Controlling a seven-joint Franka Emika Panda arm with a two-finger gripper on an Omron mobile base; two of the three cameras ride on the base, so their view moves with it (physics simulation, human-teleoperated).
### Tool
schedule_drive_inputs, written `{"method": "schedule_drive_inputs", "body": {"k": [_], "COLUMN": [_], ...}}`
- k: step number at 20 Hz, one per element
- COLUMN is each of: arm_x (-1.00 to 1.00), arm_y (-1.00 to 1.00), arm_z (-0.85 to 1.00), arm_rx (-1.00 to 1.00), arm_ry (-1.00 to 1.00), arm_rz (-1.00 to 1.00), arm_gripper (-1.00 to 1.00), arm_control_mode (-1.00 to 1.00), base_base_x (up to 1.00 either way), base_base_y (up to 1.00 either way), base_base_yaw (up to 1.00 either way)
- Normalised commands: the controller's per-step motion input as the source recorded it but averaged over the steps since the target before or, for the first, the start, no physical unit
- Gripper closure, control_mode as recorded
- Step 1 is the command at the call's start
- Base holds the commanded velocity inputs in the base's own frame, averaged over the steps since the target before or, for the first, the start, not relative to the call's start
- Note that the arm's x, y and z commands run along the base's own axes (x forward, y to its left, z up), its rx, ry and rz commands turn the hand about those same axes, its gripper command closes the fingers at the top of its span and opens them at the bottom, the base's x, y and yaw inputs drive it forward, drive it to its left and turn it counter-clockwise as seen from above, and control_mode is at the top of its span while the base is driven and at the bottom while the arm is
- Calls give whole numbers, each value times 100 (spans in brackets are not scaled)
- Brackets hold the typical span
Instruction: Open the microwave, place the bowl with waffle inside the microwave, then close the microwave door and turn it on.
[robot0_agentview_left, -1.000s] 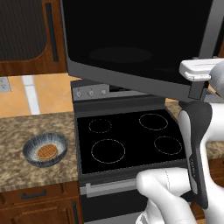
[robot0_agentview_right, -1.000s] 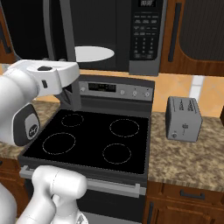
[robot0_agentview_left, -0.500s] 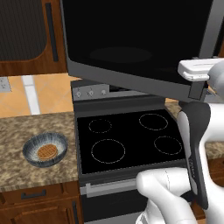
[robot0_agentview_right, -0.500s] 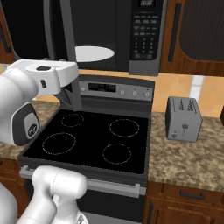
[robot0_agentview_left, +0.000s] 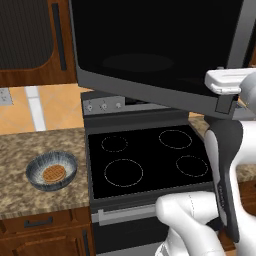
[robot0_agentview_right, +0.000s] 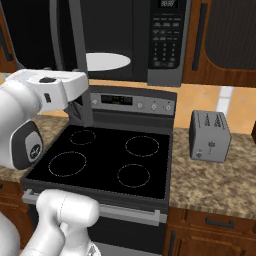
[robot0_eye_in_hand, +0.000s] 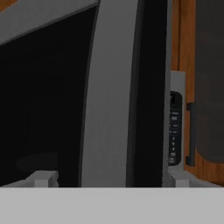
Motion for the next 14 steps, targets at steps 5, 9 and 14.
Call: {"method": "schedule_drive_inputs", "body": {"k": [5,9,14], "arm_x": [-71,-61,-17], "arm_y": [2,-21,-90], "arm_z": [1,12,4], "arm_rx": [0,0,1], "arm_ry": [0,0,0], "arm_rz": [0,1,19], "arm_gripper": [-100,-100,-100], "arm_control_mode": [-100,-100,-100], "base_base_x": [0,0,0], "base_base_y": [0,0,0], "base_base_yaw": [0,0,0]}}
